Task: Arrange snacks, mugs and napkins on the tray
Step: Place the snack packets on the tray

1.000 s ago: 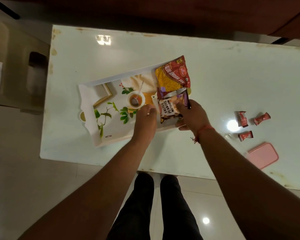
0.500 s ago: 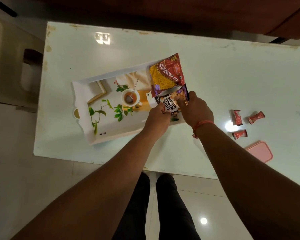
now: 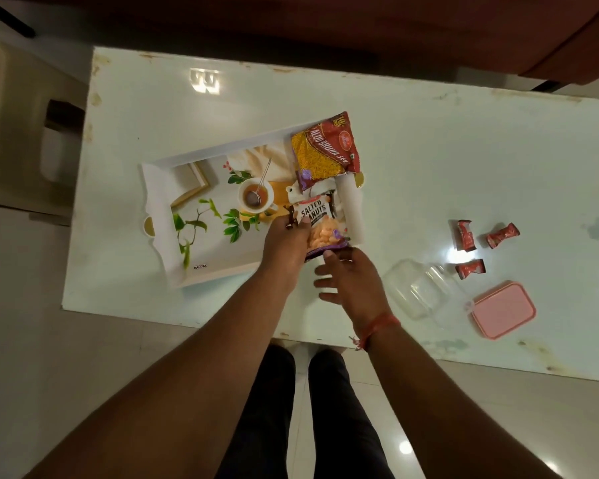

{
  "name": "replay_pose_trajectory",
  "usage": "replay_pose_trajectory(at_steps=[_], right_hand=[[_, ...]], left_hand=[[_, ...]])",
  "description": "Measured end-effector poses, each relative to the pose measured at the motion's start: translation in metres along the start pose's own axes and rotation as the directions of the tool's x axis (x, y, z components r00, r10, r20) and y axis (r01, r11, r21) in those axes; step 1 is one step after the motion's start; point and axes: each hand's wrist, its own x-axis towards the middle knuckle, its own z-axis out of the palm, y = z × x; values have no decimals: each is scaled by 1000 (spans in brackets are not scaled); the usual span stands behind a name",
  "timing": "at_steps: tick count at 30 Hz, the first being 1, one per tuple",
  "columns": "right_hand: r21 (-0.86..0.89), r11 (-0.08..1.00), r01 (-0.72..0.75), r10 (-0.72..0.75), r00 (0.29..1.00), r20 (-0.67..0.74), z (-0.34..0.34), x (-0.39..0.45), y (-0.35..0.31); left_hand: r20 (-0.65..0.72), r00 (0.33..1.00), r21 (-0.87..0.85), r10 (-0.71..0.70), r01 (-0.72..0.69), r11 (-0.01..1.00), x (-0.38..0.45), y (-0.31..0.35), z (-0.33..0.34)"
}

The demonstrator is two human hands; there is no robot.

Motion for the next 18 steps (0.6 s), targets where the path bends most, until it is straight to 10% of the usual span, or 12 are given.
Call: replay_pose_trajectory(at_steps=[4, 9, 14, 18], right_hand=[[-292, 936, 197, -268, 937, -225, -28, 4, -3], [-373, 880, 294, -306, 952, 29, -49, 45, -46], [-475, 851, 225, -308, 946, -104, -42, 77, -60], [-436, 870, 231, -355, 907, -227, -35, 82, -56]], left_hand=[[236, 960, 266, 149, -211, 940, 7, -3, -19], [586, 782, 402, 212, -508, 761, 23, 19, -18], [153, 890, 550, 429, -437, 712, 37, 37, -5], [17, 999, 263, 48, -50, 963, 26, 25, 7]])
